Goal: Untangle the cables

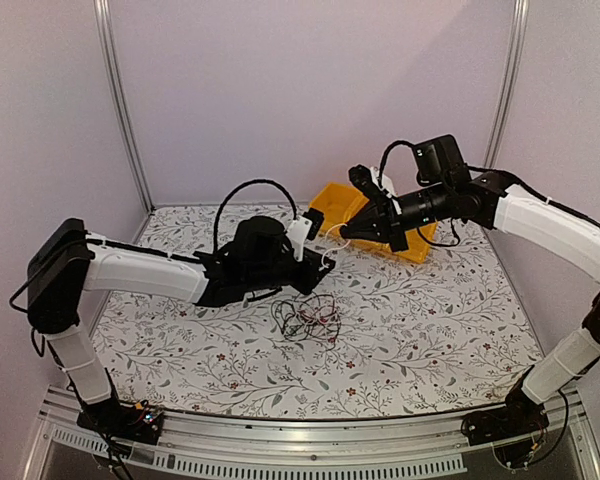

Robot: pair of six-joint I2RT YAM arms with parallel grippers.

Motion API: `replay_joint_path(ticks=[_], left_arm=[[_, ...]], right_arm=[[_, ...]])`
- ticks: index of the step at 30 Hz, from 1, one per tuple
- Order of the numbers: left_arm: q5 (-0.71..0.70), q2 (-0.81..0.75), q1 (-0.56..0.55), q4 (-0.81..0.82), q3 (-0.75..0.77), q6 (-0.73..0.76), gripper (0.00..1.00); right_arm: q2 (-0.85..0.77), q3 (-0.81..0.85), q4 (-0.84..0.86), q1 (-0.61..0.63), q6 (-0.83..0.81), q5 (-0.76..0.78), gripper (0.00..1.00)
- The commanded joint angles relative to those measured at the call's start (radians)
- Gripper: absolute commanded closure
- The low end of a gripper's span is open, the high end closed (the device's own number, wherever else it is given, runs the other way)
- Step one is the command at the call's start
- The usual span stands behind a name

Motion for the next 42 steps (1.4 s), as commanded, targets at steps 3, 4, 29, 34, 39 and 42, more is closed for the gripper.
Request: replay_joint_path(ticks=[3, 4, 29, 34, 39, 42], left_arm=[[-0.063, 0.245, 0.023, 0.108, 0.084, -0.123, 0.89], [-0.061, 0.269, 0.026, 0.109, 0.087, -0.141, 0.91], [0.055, 0.379, 0.108, 0.210, -0.046, -0.350, 1.00], [0.143, 0.294, 0.105, 0.251, -0.046, -0.297, 0.86], [0.214, 0.162, 0.078, 0.194, -0.017, -0.210, 0.65], [0.182, 0.074, 0.053, 0.065, 0.042, -0.134, 0.56]], right_arm=[[-0.052, 0.173, -0.111, -0.012, 0.036, -0.037, 1.00], [-0.053, 0.206, -0.125, -0.021, 0.037, -0.042, 1.00], [-0.030, 0.801, -0.140, -0.301, 0.184, 0.001, 1.00], [-0.053, 0.682, -0.080, -0.324, 0.190, 0.073, 1.00], [-0.068, 0.560, -0.033, -0.348, 0.207, 0.102, 1.00], [-0.064, 0.514, -0.025, -0.349, 0.213, 0.118, 1.00]])
